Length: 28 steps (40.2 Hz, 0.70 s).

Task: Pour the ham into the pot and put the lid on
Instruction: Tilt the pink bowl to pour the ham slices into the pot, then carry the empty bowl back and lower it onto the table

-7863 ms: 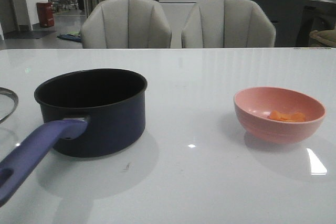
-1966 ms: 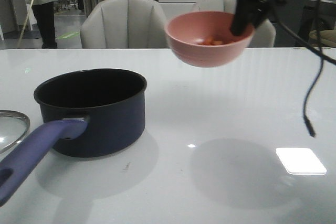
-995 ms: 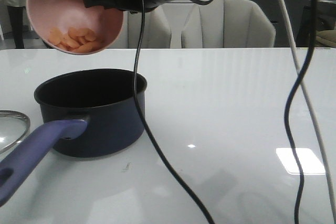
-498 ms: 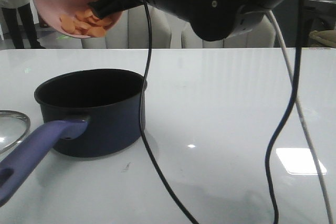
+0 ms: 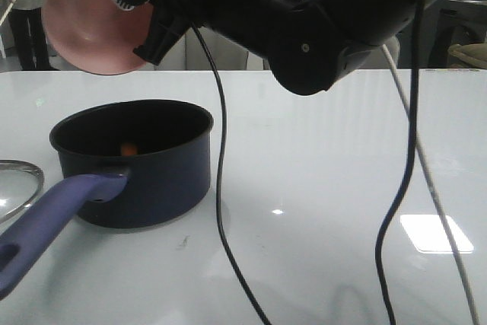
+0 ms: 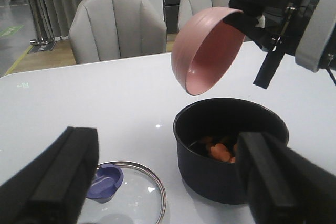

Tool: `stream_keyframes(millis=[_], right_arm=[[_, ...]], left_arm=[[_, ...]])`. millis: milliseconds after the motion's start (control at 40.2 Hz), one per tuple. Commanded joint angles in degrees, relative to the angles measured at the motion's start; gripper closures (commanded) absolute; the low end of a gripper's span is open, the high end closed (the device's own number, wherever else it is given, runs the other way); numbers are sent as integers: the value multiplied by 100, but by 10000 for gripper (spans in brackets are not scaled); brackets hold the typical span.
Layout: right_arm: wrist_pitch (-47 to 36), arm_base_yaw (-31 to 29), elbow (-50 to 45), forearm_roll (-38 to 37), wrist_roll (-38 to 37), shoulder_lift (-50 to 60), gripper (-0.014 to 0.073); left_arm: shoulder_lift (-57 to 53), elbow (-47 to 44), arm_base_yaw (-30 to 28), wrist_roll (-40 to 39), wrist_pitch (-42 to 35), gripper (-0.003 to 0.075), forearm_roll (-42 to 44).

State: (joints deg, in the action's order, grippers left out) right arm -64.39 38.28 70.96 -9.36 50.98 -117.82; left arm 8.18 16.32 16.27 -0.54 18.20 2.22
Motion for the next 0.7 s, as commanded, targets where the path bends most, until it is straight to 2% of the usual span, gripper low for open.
stream_keyframes(millis=[0, 124, 174, 274, 323, 373, 448, 622, 672], right_arm=[[-855, -3, 127, -20, 302, 345, 455], [-803, -3, 127, 80, 84, 345, 455], [-798, -3, 127, 251, -446, 364, 455], [-684, -3, 134, 936, -2013, 463, 455], [-224, -3, 134, 1244, -2674, 624, 456], [491, -11, 148, 1487, -3216, 845, 456], [1752, -39, 229, 1705, -3569, 1203, 456], [4802, -175, 554, 1876, -3608, 1995, 456], [5373, -245, 607, 1882, -3608, 2152, 456]], left_arm=[[55, 158, 40, -1, -439, 159, -6], [55, 158, 40, -1, -439, 159, -6], [55, 158, 40, -1, -439, 159, -6], [55, 158, 40, -1, -439, 159, -6], [55, 158, 40, -1, -439, 159, -6], [55, 158, 40, -1, -439, 159, -6], [55, 158, 40, -1, -439, 159, -6], [55, 158, 40, -1, -439, 159, -6], [55, 158, 40, -1, -439, 159, -6]])
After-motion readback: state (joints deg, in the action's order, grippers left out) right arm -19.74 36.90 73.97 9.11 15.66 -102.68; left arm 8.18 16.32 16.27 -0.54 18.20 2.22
